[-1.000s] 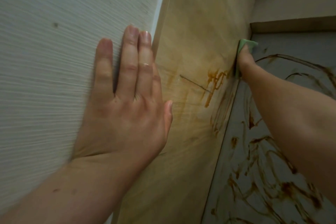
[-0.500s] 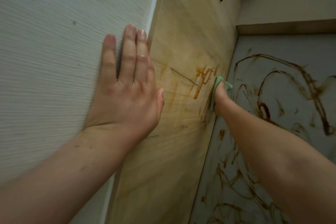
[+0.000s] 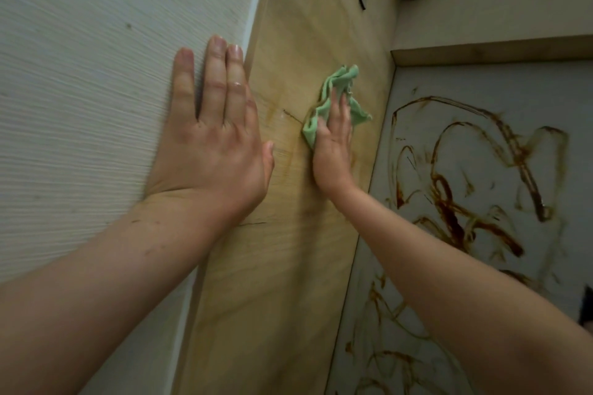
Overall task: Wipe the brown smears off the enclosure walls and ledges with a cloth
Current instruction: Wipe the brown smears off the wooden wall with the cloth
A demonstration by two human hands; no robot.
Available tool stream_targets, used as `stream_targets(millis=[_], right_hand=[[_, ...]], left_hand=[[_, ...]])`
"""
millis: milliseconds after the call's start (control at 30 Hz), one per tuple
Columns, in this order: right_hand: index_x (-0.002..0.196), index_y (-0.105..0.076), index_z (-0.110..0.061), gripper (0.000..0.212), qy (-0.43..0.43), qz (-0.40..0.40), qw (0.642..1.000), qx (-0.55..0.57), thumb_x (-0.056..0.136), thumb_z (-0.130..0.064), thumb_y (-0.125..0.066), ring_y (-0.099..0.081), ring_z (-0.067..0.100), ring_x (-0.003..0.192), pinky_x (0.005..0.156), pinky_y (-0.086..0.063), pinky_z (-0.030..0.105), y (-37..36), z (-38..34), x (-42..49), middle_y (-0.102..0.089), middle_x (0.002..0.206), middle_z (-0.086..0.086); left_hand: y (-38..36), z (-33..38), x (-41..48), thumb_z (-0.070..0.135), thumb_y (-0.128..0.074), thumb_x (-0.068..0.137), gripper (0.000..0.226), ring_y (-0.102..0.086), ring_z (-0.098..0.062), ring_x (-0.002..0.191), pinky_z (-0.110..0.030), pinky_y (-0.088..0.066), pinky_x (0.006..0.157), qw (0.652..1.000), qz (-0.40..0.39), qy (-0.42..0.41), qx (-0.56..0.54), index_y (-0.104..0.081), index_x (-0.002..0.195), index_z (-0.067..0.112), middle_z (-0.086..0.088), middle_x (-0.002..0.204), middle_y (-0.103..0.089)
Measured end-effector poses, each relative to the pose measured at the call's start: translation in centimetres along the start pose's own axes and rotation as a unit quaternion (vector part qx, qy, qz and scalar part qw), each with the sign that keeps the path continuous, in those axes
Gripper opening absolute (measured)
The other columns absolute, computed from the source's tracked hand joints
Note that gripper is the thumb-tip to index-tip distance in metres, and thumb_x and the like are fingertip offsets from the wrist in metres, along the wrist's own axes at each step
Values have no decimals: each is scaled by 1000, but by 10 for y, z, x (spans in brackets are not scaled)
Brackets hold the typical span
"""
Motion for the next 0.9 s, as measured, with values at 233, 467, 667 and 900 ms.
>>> stream_targets(millis=[233,467,667,900], right_hand=[[165,-3,-37,57,-323,13,946,30,110,-52,-12,4,24,160,128,1,55,19,123,23,2,174,-1],[166,-9,-33,103,-520,25,851,72,77,-86,-4,-16,31,158,126,-12,60,6,216,-4,-16,172,5],[162,5,-46,59,-253,6,965,66,108,-58,-15,11,25,159,125,5,55,-5,30,-31,10,173,-6],[164,-5,-40,58,-217,24,975,43,108,-51,-18,5,17,159,126,2,45,5,79,-26,2,174,-7]], left_hand=[[-4,1,-1,52,-6,103,85,6,-50,155,-65,3,123,1000,-3,-5,15,-13,156,-14,-34,166,2],[-2,3,-1,52,-7,103,86,4,-50,155,-64,2,123,1000,-1,-9,15,-9,156,-15,-34,166,1],[0,2,0,53,-10,102,86,3,-50,155,-65,2,123,1000,3,-4,14,-13,156,-15,-34,166,0],[-2,3,-2,53,-10,102,85,0,-49,155,-64,-1,124,1000,14,-8,17,-16,156,-14,-33,166,-4]])
Point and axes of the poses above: each hand's wrist, its own x-axis towards the middle knuckle, its own y-axis out of the back of the hand, z = x × y, the point moved 2 cm from there along x, towards the middle knuckle
